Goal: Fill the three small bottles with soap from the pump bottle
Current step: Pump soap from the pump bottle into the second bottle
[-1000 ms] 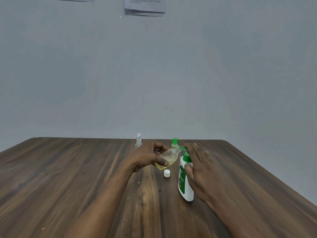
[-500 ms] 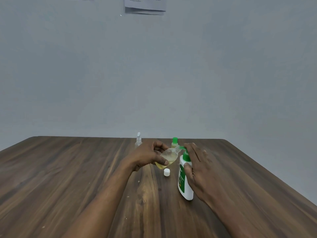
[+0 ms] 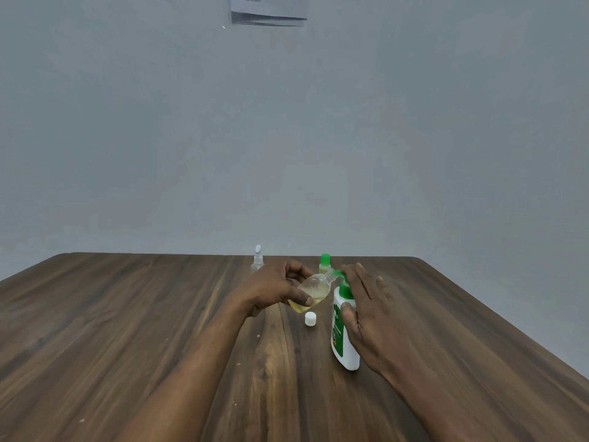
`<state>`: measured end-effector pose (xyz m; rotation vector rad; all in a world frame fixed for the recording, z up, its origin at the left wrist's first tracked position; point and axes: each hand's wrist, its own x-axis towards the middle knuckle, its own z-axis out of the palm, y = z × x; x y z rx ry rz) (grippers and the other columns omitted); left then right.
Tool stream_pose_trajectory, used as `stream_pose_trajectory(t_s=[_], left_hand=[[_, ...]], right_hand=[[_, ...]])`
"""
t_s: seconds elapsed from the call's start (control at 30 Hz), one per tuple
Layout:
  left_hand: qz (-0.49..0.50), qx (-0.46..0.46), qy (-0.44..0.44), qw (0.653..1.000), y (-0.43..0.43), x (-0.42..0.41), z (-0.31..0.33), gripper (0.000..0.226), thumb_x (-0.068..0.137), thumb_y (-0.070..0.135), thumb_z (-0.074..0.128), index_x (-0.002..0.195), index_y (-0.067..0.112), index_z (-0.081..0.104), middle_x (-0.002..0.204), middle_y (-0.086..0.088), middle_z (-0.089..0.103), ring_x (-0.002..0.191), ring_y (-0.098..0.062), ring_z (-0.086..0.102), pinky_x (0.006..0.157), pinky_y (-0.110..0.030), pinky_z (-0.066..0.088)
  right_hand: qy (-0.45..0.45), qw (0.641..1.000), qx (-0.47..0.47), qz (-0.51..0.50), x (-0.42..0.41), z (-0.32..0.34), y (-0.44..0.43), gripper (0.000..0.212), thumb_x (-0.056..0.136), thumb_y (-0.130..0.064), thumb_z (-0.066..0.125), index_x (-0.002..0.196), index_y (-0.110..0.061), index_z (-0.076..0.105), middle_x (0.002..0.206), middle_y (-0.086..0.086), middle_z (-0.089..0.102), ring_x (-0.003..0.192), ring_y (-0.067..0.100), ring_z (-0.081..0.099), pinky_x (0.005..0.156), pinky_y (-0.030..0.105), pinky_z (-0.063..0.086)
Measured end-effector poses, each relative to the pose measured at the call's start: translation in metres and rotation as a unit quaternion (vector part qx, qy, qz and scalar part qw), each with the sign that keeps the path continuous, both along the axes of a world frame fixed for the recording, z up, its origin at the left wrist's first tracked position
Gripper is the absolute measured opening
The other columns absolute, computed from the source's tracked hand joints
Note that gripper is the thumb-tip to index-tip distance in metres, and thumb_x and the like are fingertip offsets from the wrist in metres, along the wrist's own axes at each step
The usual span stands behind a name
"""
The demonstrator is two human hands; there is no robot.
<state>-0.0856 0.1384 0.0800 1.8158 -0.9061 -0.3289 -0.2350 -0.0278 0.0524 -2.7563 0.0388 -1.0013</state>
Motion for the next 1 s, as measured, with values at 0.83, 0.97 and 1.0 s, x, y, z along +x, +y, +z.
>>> stream_pose_trajectory(t_s=[0.83,0.97,1.0], left_hand=[[0.003,0.003,0.003,1.000,-0.0010,0.0001,-0.0007,0.042,0.074,-0.005,0.082,0.112,0.007,0.071,0.095,-0.003,0.072,0.077,-0.006,0.067,0.068,-0.021,0.054],[0.002,-0.001,0.007,1.000,-0.0005,-0.0007,0.0002,0.041,0.074,-0.006,0.081,0.112,0.006,0.071,0.099,-0.008,0.071,0.082,-0.012,0.066,0.072,-0.025,0.055],[0.001,-0.001,0.006,1.000,-0.0005,-0.0010,0.0003,0.041,0.074,-0.006,0.081,0.113,0.006,0.071,0.100,-0.009,0.071,0.082,-0.012,0.066,0.072,-0.025,0.055]], right_hand=[[-0.008,1.000,0.014,-0.004,0.0001,-0.0004,-0.0011,0.059,0.095,-0.024,0.043,0.149,-0.021,0.021,0.155,-0.009,0.022,0.144,0.003,0.014,0.120,0.033,0.008],[-0.010,1.000,0.011,-0.010,0.0009,0.0012,-0.0011,0.060,0.095,-0.023,0.044,0.150,-0.022,0.020,0.156,-0.007,0.022,0.144,0.005,0.014,0.120,0.032,0.006],[-0.009,1.000,0.012,-0.011,0.0012,0.0014,-0.0011,0.060,0.095,-0.023,0.044,0.150,-0.022,0.020,0.156,-0.007,0.021,0.144,0.005,0.013,0.120,0.032,0.006]])
